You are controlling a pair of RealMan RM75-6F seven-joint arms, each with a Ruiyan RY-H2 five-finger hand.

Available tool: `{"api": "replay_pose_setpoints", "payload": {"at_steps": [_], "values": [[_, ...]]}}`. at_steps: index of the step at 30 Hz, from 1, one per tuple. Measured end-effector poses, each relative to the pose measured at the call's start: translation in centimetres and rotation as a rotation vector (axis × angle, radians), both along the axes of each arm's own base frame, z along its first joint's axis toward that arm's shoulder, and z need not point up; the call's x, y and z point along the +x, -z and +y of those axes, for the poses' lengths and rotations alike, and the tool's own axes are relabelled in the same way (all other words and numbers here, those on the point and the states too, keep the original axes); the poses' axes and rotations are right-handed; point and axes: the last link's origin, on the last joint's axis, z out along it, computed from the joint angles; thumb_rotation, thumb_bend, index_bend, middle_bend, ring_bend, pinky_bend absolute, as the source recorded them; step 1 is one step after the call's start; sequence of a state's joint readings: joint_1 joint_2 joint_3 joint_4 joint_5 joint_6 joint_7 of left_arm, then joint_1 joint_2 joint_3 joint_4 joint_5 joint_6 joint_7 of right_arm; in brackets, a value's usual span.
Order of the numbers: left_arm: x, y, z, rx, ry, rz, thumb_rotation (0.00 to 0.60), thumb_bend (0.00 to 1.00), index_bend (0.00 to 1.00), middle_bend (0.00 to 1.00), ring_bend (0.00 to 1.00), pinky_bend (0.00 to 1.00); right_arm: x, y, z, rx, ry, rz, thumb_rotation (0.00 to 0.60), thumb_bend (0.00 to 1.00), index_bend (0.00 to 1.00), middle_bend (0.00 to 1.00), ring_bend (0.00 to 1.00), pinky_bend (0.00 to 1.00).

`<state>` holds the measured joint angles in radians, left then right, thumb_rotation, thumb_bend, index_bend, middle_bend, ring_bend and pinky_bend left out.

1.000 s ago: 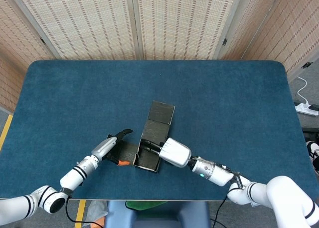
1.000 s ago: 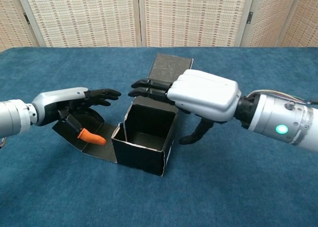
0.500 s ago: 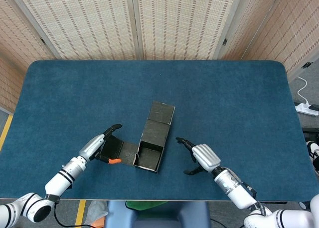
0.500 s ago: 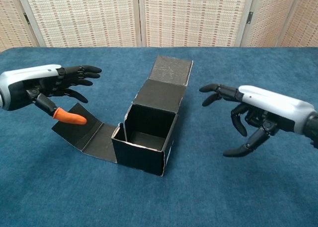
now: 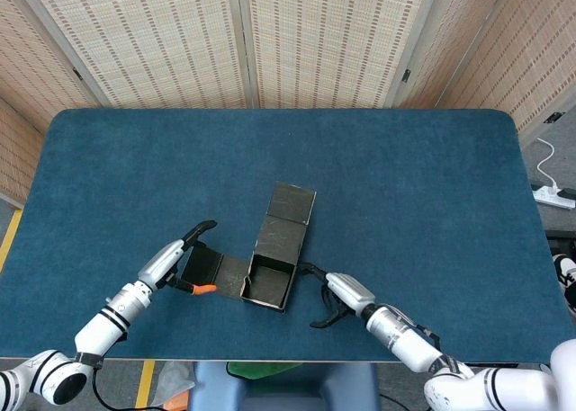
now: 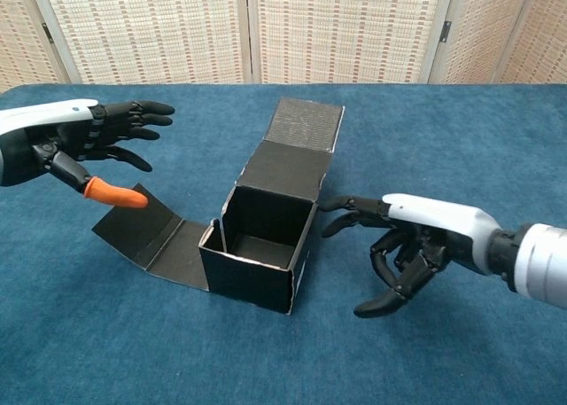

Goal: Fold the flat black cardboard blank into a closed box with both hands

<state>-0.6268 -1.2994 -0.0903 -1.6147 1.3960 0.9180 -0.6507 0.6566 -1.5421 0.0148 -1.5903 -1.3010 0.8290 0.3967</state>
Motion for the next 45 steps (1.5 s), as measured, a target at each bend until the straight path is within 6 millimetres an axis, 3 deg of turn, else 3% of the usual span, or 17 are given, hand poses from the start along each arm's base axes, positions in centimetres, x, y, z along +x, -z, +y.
{"api": "replay_pose_setpoints", "payload": {"at_steps": [11, 15, 22, 27, 42, 45], "values": [[-0.6, -0.3, 0.6, 0.012, -0.028, -0.009, 0.6, 0.17, 0.0, 0.0, 0.0, 0.2, 3.8, 3.6, -3.8, -0.015, -0.027, -0.015, 0.6, 0.0, 0.02, 0.11, 0.65, 1.0], [-0.7, -0.4, 0.6, 0.017, -0.032, -0.014, 0.6, 0.17, 0.0, 0.0, 0.0, 0.2, 4.0, 4.0, -4.8, -0.047, -0.016, -0.001, 0.6, 0.0, 0.0, 0.09, 0.65, 1.0], [-1.0, -1.0, 0.8, 0.045, -0.033, -0.018, 0.6, 0.17, 0.0, 0.0, 0.0, 0.19, 2.8, 3.6, -3.8, -0.068, 0.063, -0.029, 0.6, 0.0, 0.0, 0.01, 0.64, 1.0], [-1.1, -1.6, 0.8, 0.069, -0.024, -0.014, 0.6, 0.17, 0.0, 0.0, 0.0, 0.19, 3.1, 4.5, -3.0, -0.069, 0.088, -0.046, 0.6, 0.0, 0.0, 0.0, 0.62, 1.0], [-1.9, -2.2, 0.4, 0.073, -0.036, -0.015, 0.6, 0.17, 0.0, 0.0, 0.0, 0.19, 7.5, 9.2, -3.6, -0.097, 0.117, -0.086, 0.6, 0.0, 0.0, 0.0, 0.62, 1.0], [-2.2, -2.3, 0.2, 0.072, -0.04, -0.016, 0.6, 0.17, 0.0, 0.0, 0.0, 0.19, 8.1, 10.0, -3.8, -0.101, 0.14, -0.102, 0.6, 0.0, 0.0, 0.11, 0.67, 1.0]]}}
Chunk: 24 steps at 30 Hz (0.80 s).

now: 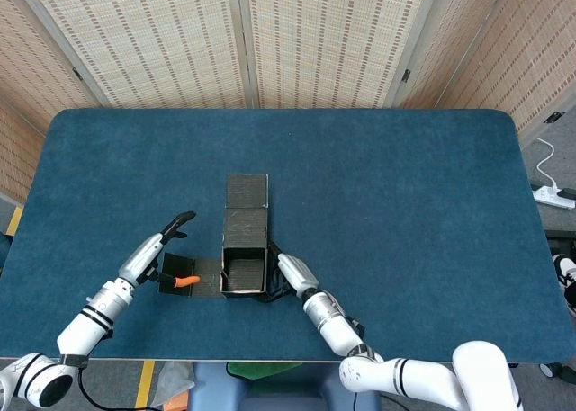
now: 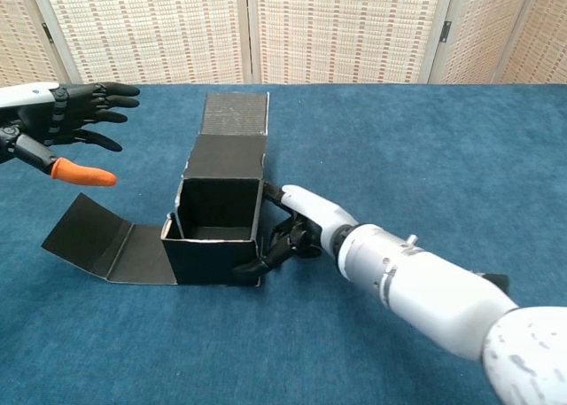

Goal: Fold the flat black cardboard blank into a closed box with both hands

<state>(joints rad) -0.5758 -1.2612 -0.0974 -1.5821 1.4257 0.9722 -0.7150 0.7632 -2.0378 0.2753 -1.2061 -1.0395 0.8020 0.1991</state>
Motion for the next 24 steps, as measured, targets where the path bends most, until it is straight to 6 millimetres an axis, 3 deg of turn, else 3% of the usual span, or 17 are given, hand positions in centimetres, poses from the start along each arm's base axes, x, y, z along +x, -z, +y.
{"api": "replay_pose_setpoints", "payload": {"at_steps": [2, 6, 8, 9, 11, 13, 15, 18, 24], "values": [[-0.1, -0.1, -0.1, 0.0, -0.002, -0.005, 0.6, 0.17, 0.0, 0.0, 0.0, 0.19, 0.3, 0.6, -0.1, -0.009, 0.021, -0.014, 0.6, 0.01, 0.08, 0.24, 0.7, 1.0], [-0.1, -0.5, -0.4, 0.019, 0.005, -0.014, 0.6, 0.17, 0.03, 0.0, 0.01, 0.25, 0.9, 1.3, -0.6, -0.035, 0.088, -0.067, 0.6, 0.13, 0.36, 0.48, 0.77, 1.0], [-0.2, -0.9, -0.5, 0.049, 0.014, -0.016, 0.6, 0.17, 0.14, 0.06, 0.13, 0.38, 1.1, 1.2, -1.2, -0.064, 0.129, -0.103, 0.6, 0.16, 0.44, 0.54, 0.78, 1.0], [-0.2, -1.0, -0.5, 0.066, 0.02, -0.015, 0.6, 0.17, 0.19, 0.11, 0.19, 0.42, 1.1, 1.1, -1.5, -0.078, 0.144, -0.118, 0.6, 0.17, 0.46, 0.56, 0.78, 1.0], [-0.1, -1.5, -0.7, 0.115, 0.039, -0.011, 0.6, 0.18, 0.36, 0.33, 0.49, 0.65, 1.2, 0.6, -2.2, -0.105, 0.168, -0.153, 0.6, 0.18, 0.49, 0.58, 0.78, 1.0], [-0.1, -1.9, -1.0, 0.155, 0.062, -0.001, 0.6, 0.18, 0.44, 0.48, 0.66, 0.78, 1.4, 0.0, -2.7, -0.12, 0.182, -0.183, 0.6, 0.18, 0.5, 0.59, 0.78, 1.0], [0.1, -2.1, -1.4, 0.178, 0.099, 0.015, 0.6, 0.18, 0.49, 0.58, 0.77, 0.84, 1.4, -0.7, -3.3, -0.129, 0.194, -0.218, 0.6, 0.18, 0.5, 0.59, 0.78, 1.0], [0.4, -1.9, -2.2, 0.154, 0.158, 0.032, 0.6, 0.19, 0.52, 0.6, 0.83, 0.88, 1.6, -1.9, -3.9, -0.122, 0.217, -0.283, 0.6, 0.18, 0.5, 0.59, 0.78, 1.0], [0.8, -0.1, -4.3, 0.009, 0.288, 0.078, 0.6, 0.22, 0.53, 0.59, 0.86, 0.89, 2.1, -4.8, -5.0, -0.059, 0.272, -0.458, 0.6, 0.18, 0.5, 0.59, 0.78, 1.0]]}}
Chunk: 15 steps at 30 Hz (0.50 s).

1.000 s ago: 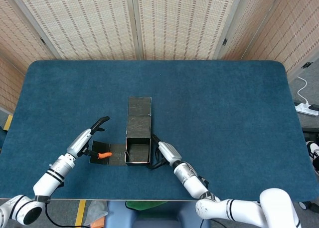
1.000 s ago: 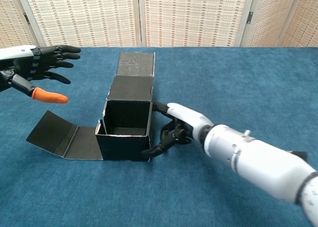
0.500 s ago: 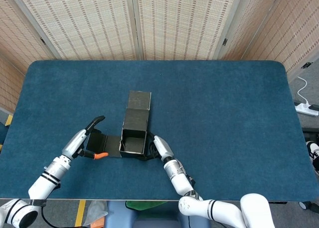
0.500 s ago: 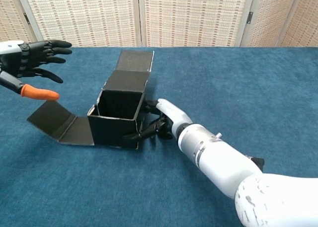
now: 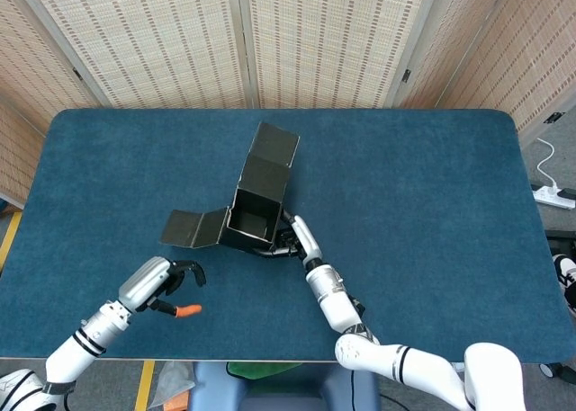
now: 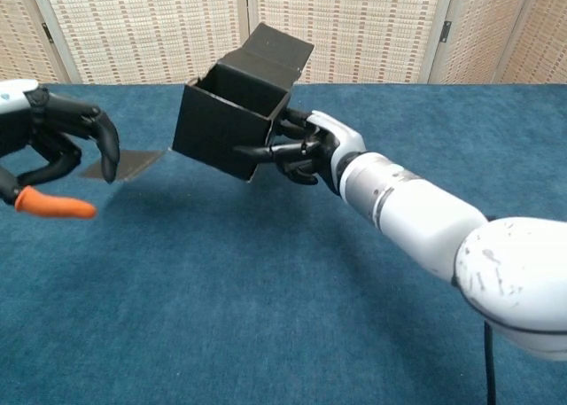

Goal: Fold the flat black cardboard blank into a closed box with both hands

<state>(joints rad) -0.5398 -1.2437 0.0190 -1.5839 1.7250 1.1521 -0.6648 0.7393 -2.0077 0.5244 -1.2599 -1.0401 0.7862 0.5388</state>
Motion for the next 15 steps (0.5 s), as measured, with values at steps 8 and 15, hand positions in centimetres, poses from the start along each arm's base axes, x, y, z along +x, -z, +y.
{"api": "replay_pose_setpoints", "payload": {"at_steps": [8, 15], "values": [[0.4, 3.7, 0.3, -0.048, 0.074, 0.133, 0.6, 0.24, 0.44, 0.5, 0.87, 0.9, 0.3, -3.4, 0.5, 0.1, 0.016, -0.171, 0.6, 0.18, 0.5, 0.58, 0.78, 1.0], [0.6, 4.7, 2.5, 0.102, 0.086, 0.175, 0.6, 0.27, 0.36, 0.44, 0.87, 0.9, -1.3, -5.9, 2.2, 0.145, 0.009, -0.184, 0.6, 0.18, 0.5, 0.58, 0.78, 1.0]]}}
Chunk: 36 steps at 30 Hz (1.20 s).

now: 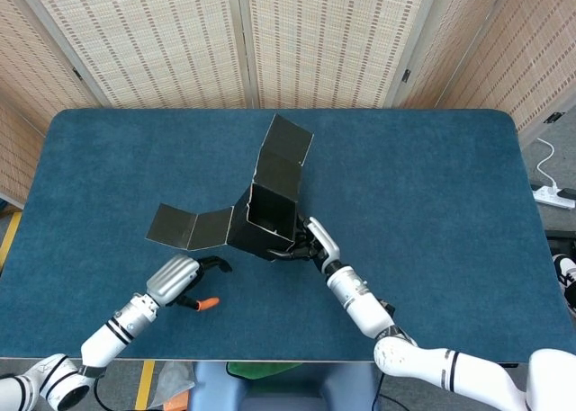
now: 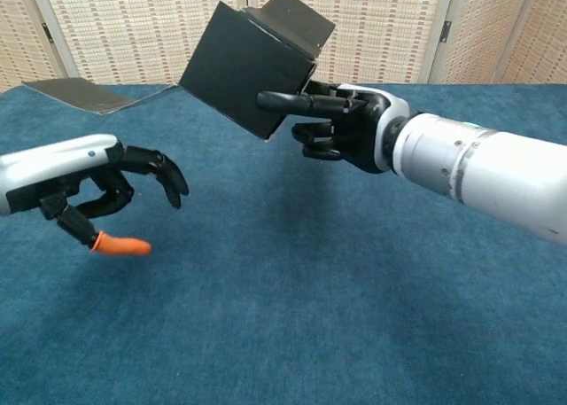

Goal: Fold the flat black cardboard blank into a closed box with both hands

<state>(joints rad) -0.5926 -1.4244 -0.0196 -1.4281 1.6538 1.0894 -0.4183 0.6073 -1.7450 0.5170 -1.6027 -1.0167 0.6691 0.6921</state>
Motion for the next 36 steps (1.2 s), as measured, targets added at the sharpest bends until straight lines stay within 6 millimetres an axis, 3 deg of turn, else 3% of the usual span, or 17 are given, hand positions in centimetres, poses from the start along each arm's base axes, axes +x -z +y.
{"api": "replay_pose_setpoints", "payload": {"at_steps": [8, 16, 24, 36], "values": [[0.9, -2.7, 1.3, 0.235, 0.046, -0.118, 0.6, 0.34, 0.39, 0.44, 0.87, 0.9, -1.5, 0.0, 1.7, 0.006, -0.04, 0.068, 0.6, 0.18, 0.5, 0.57, 0.78, 1.0], [2.5, -4.8, 0.9, 0.335, 0.162, -0.173, 0.6, 0.36, 0.4, 0.46, 0.87, 0.9, -1.8, 0.9, 3.2, 0.026, -0.101, 0.111, 0.6, 0.18, 0.5, 0.56, 0.78, 1.0], [4.1, -4.8, 0.8, 0.337, 0.247, -0.155, 0.6, 0.36, 0.4, 0.45, 0.87, 0.91, -1.6, 1.7, 4.4, 0.046, -0.142, 0.126, 0.6, 0.18, 0.5, 0.56, 0.78, 1.0], [4.3, -3.7, 0.9, 0.354, 0.354, -0.075, 0.6, 0.36, 0.4, 0.44, 0.86, 0.9, -1.4, 3.0, 4.8, 0.02, -0.209, 0.203, 0.6, 0.18, 0.5, 0.56, 0.78, 1.0]]}}
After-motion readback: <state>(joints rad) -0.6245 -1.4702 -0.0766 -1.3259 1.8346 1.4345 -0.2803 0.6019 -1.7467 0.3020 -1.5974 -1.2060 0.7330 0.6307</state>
